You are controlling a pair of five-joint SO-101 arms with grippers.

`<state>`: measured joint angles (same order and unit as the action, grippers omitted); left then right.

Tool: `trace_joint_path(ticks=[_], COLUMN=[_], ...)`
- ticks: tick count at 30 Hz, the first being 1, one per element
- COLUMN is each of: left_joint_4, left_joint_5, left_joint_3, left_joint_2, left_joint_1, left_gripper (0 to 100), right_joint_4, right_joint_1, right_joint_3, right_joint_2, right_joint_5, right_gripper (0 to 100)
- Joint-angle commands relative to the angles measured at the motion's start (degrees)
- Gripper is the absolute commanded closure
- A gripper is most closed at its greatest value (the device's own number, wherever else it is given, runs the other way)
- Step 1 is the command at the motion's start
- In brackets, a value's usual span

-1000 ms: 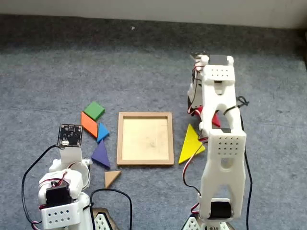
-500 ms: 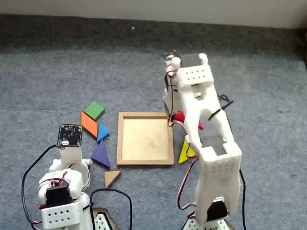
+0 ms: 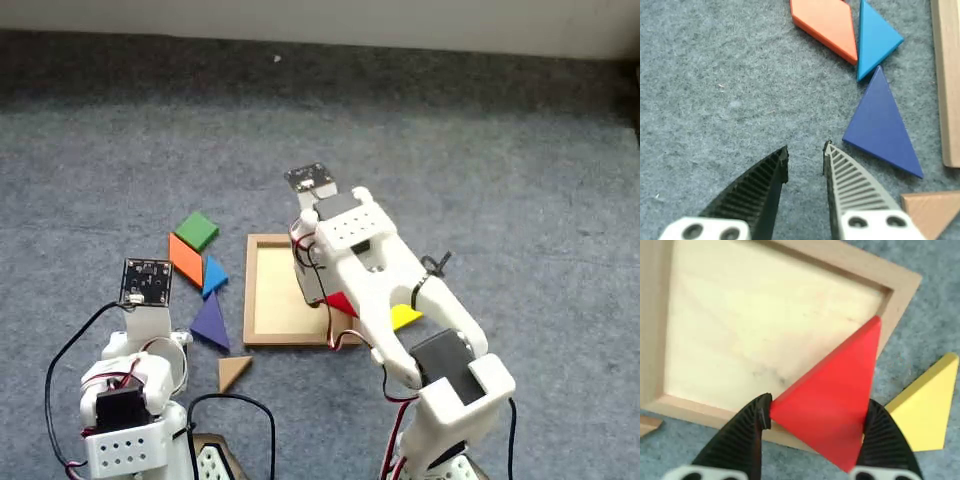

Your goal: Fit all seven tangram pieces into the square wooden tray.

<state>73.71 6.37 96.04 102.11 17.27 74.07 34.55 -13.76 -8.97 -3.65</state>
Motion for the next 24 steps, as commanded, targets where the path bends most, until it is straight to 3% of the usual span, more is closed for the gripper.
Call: trace_joint_path(ticks=[1, 14, 22, 24], left_joint_4=[-0.88, -0.88, -0.88, -0.88], left_joint_5=[-0.35, -0.35, -0.35, -0.35], left_joint_3=[1.10, 1.10, 1.10, 1.10], left_joint_2=[1.71, 1.71, 1.71, 1.71], left_joint_1=[0.92, 0.92, 0.92, 0.92], left_gripper=[87, 87, 87, 87], right_joint_4=[-6.29, -12.26, -12.18, -12.18], right_joint_1=[1.19, 1.19, 1.19, 1.27], right_joint_3=[-1.63, -1.98, -2.07, -1.98], right_joint_2=[3.65, 3.56, 3.30, 1.80], right_joint_5=[-5.98, -21.45, -22.33, -22.33], right_gripper=[87.2, 86.9, 86.2, 82.3])
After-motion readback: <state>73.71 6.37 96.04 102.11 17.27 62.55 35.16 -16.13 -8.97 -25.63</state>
